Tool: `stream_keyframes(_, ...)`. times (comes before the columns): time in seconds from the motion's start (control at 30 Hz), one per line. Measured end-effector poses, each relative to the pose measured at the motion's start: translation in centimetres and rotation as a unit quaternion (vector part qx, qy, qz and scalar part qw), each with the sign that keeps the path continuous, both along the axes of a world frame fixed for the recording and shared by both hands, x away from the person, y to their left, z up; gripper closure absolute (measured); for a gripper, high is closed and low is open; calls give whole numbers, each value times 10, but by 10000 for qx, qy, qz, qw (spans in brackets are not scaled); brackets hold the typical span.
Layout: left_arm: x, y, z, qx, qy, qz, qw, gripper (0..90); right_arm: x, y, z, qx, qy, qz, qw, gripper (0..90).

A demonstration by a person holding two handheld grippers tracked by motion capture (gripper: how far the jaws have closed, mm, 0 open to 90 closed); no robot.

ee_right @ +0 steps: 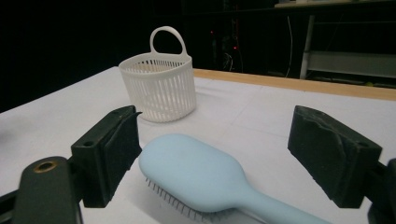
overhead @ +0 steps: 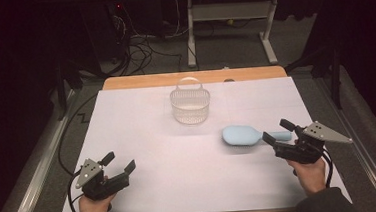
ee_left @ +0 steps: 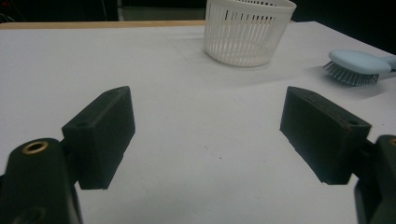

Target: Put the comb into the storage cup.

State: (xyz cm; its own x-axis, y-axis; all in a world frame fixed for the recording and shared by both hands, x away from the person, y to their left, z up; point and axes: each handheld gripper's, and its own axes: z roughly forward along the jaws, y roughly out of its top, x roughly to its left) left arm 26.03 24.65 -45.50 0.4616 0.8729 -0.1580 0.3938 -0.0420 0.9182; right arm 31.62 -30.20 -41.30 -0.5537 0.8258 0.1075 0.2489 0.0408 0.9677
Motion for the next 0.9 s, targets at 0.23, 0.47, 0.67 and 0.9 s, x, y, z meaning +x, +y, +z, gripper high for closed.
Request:
stream_keyframes(0.23, 0, -1, 0, 21, -12, 1, 10000, 171, 9, 4, 0, -12, 44, -81, 10000, 183)
stream_keyframes(0.47, 1, 0, -1, 14, 8, -4, 10000, 171, 19, 8, 3, -35, 144, -58, 9999, 192)
stream_keyframes(0.67, 1, 0, -1, 16, 29, 1, 10000, 171, 28, 11, 8, -172, 380, -36, 9991, 245)
stream_keyframes(0.9, 1, 0, -1, 15, 28, -1, 10000, 171, 42, 16, 12, -422, 610, -4, 9972, 267)
